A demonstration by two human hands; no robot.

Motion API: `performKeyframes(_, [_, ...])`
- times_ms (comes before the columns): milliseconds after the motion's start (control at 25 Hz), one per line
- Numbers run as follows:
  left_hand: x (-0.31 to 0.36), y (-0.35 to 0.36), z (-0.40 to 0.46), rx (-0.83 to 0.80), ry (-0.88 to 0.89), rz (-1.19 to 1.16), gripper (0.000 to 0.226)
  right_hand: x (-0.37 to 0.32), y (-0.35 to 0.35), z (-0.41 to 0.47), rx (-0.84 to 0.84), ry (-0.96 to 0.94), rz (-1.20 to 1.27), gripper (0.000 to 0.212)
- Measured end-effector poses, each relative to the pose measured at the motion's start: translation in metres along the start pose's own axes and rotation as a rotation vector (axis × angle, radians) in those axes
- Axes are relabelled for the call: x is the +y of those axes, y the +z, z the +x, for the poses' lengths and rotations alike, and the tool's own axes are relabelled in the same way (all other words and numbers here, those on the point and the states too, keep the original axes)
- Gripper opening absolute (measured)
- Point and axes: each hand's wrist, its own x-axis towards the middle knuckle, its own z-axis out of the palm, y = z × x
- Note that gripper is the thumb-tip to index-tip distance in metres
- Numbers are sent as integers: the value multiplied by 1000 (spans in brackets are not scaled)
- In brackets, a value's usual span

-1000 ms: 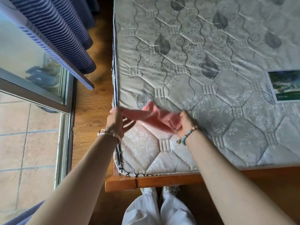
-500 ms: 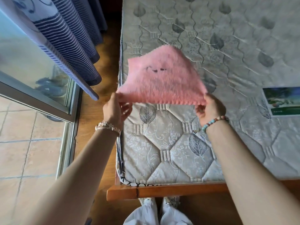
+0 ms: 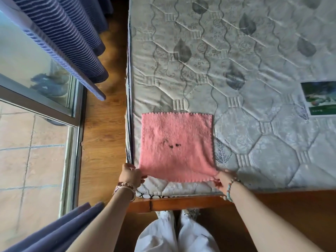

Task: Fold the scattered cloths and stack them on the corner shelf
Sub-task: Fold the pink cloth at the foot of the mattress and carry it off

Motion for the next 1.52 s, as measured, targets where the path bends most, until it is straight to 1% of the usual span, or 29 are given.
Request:
performKeyframes(80, [20, -4, -4, -65, 46, -37, 21, -21, -2, -12, -11, -27, -75, 17])
performKeyframes(200, [58, -9, -3, -129, 81, -140, 17, -63, 2, -30, -46, -103, -186, 25])
performKeyframes(280, [82, -13, 3, -146, 141, -161, 19, -93, 9, -39, -92, -145, -250, 39])
performKeyframes(360, [101, -14, 15, -170, 277, -30, 29, -118, 14, -36, -73, -209, -376, 48])
performKeyframes(400, [110, -13, 22, -158, 355, 90, 31, -128, 17, -34, -42, -253, -421, 46])
performKeyframes(440, [119, -12, 29, -126, 426, 215, 26, -136, 19, -28, -9, -287, -417, 40])
performKeyframes(520, [134, -8, 41, -52, 517, 393, 8, -149, 23, -20, 20, -316, -389, 31])
performKeyframes(600, [146, -2, 53, 15, 560, 491, 19, -159, 27, -13, 24, -343, -349, 27])
performKeyframes(680, [156, 4, 60, 75, 576, 502, 25, -165, 32, -9, 49, -376, -326, 22])
performKeyframes(800, [166, 12, 72, 77, 586, 513, 33, -171, 38, 3, 75, -402, -304, 14])
performKeyframes(920, [167, 14, 85, 91, 598, 408, 33, -172, 44, 12, 124, -427, -252, 13])
performKeyframes(1040, [166, 15, 89, 144, 611, 334, 31, -170, 47, 20, 169, -495, -133, 12])
performKeyframes(1080, [166, 17, 92, 155, 606, 319, 31, -169, 48, 22, 168, -493, -82, 8])
performKeyframes(1160, [166, 19, 92, 131, 549, 308, 35, -167, 51, 22, 146, -466, -38, 13])
performKeyframes(1240, [162, 19, 93, 90, 506, 292, 46, -163, 54, 22, 123, -461, -98, 17])
performKeyframes(1360, [151, 15, 91, 53, 455, 270, 62, -156, 53, 22, 132, -468, -217, 29])
performKeyframes(1400, [145, 13, 91, 46, 434, 267, 64, -154, 52, 22, 133, -464, -258, 29])
performKeyframes(1520, [129, 9, 90, -16, 358, 270, 63, -146, 50, 19, 126, -416, -395, 8])
